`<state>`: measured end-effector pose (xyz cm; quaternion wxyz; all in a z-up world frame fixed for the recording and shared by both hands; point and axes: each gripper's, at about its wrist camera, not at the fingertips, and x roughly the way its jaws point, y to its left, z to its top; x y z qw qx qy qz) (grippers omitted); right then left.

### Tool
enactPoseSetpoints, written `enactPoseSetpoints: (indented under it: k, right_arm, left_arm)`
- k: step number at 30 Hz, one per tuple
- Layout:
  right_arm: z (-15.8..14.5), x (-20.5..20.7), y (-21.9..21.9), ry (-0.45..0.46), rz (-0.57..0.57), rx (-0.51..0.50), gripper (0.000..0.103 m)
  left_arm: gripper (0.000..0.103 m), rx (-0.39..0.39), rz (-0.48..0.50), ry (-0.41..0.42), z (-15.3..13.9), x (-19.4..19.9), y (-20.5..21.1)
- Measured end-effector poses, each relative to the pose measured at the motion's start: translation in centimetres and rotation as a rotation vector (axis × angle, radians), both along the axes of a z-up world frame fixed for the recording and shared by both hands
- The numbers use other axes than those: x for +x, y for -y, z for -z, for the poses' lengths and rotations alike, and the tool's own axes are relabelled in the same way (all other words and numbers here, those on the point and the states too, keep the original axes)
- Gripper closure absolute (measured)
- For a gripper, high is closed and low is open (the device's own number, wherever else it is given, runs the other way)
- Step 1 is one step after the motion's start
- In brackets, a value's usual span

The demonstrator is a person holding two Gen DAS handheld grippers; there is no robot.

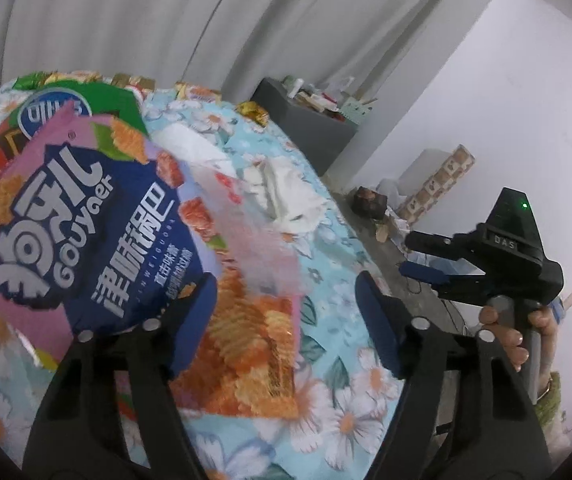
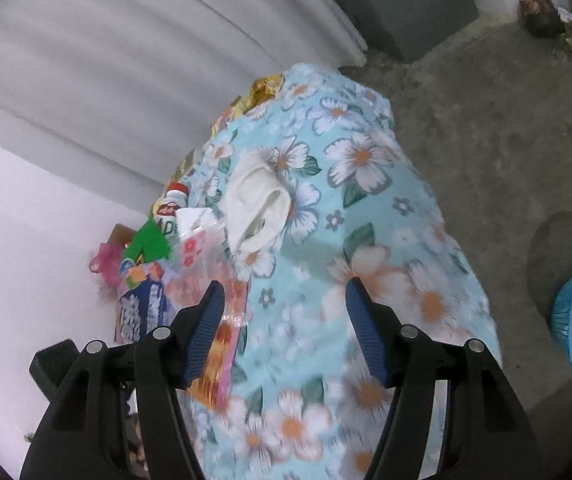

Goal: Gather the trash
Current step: 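Move both grippers back over the bedspread, then grasp the white tissue with the right gripper while the left gripper grasps the clear plastic bag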

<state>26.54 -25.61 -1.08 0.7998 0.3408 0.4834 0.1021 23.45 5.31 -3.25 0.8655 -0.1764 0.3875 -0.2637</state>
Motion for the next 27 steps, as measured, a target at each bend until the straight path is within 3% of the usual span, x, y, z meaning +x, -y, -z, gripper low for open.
enactPoseSetpoints:
  k: [5,13,23,27]
  right_arm:
    - [1.8,3.4,-1.0,-0.024,0.0,0.003,0.042]
    - [2.6,8.2,-2.8,-0.006,-0.008,-0.026,0.042]
    - [3.3,10.4,-3.6,-0.001,-0.008,0.013,0.042]
    - [3.7,10.8,-3.9,-0.012,-0.012,0.009,0.042]
  left_arm:
    - [0.055,0.003,-0.028,-0.035,1.3,1.5,0.1]
    - [0.059,-0.009,-0.007,-0.045,1.8,2.0,0.8]
    - [0.081,0.033,-0.013,-0.081,2.7,2.5,1.9]
    - [0.083,0.045,-0.013,-0.076,2.8,2.4,2.1]
